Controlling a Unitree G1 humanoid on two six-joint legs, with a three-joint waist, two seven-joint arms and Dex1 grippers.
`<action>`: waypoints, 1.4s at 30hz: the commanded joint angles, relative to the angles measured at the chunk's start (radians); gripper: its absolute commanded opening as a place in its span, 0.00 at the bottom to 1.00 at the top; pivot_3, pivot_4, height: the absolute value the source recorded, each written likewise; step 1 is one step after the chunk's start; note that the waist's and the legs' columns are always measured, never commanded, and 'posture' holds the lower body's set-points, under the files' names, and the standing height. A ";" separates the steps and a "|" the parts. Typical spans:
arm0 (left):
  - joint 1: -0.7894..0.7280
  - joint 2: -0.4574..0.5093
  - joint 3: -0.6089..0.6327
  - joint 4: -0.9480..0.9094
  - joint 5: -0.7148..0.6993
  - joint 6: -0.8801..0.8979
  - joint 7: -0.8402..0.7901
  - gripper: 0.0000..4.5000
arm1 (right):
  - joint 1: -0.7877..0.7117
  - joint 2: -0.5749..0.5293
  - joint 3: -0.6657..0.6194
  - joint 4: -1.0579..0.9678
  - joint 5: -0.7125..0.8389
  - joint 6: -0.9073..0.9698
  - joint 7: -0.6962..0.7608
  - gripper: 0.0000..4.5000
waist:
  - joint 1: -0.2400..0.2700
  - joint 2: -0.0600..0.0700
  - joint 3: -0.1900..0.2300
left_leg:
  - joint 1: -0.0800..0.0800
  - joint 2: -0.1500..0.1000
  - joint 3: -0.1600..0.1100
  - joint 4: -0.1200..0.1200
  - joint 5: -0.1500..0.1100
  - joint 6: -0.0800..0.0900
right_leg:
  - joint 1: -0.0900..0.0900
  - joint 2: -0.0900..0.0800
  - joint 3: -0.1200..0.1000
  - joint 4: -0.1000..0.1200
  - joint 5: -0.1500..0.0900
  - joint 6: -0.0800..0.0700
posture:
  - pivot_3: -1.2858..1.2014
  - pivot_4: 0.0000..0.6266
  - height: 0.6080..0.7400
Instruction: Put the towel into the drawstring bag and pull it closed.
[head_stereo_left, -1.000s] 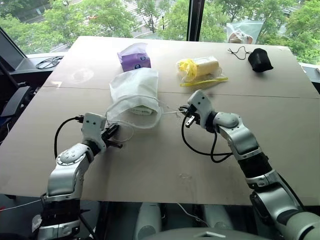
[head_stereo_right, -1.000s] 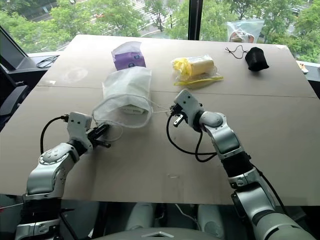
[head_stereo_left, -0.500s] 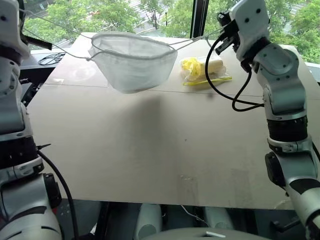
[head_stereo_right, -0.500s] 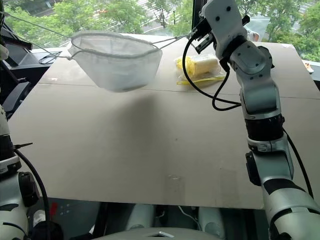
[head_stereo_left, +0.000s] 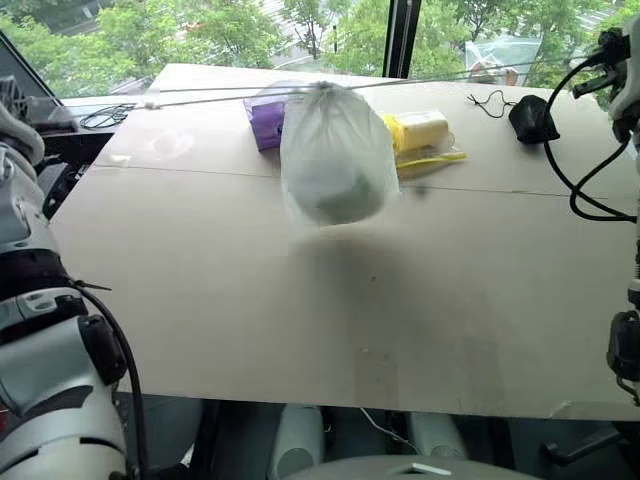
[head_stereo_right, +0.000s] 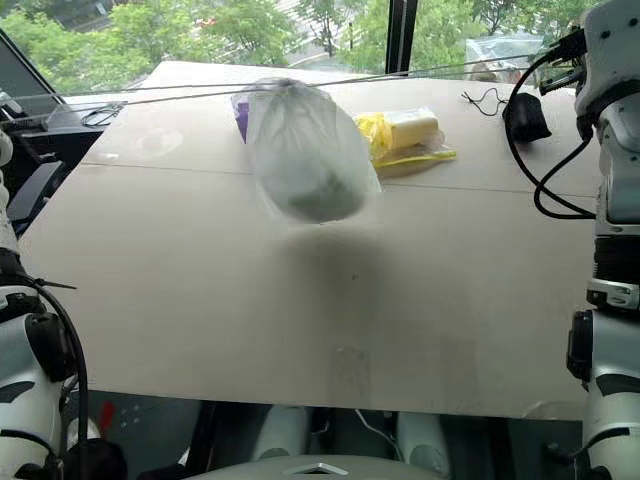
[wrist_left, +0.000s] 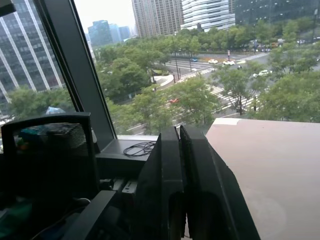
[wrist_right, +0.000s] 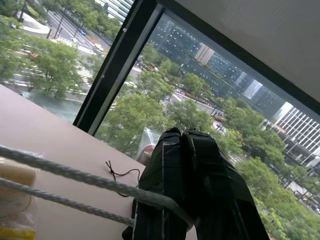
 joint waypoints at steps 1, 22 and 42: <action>0.046 -0.056 -0.050 -0.148 -0.083 0.042 -0.150 0.01 | 0.119 -0.030 -0.002 -0.230 0.176 0.126 0.199 0.00 | -0.003 0.001 0.000 | 0.001 0.000 0.000 0.000 0.000 0.000 | 0.001 0.000 0.001 0.001 0.000 0.000 | 0.52 0.24 1.00; 1.097 -0.028 -0.041 -0.839 -0.344 0.342 -0.639 0.99 | 1.016 -0.073 0.003 -0.823 0.327 0.205 0.383 1.00 | -0.003 0.001 -0.002 | 0.013 0.005 -0.014 0.002 -0.007 0.001 | 0.010 -0.006 0.003 0.004 -0.008 -0.004 | 0.52 0.24 1.00; 1.608 0.009 0.114 -1.024 -0.225 0.181 -0.821 0.99 | 1.196 -0.049 -0.224 -0.774 0.385 0.051 0.503 1.00 | -0.003 0.005 -0.004 | 0.012 0.002 -0.021 -0.001 -0.008 0.002 | 0.015 -0.009 -0.004 -0.004 -0.011 -0.002 | 0.52 0.24 1.00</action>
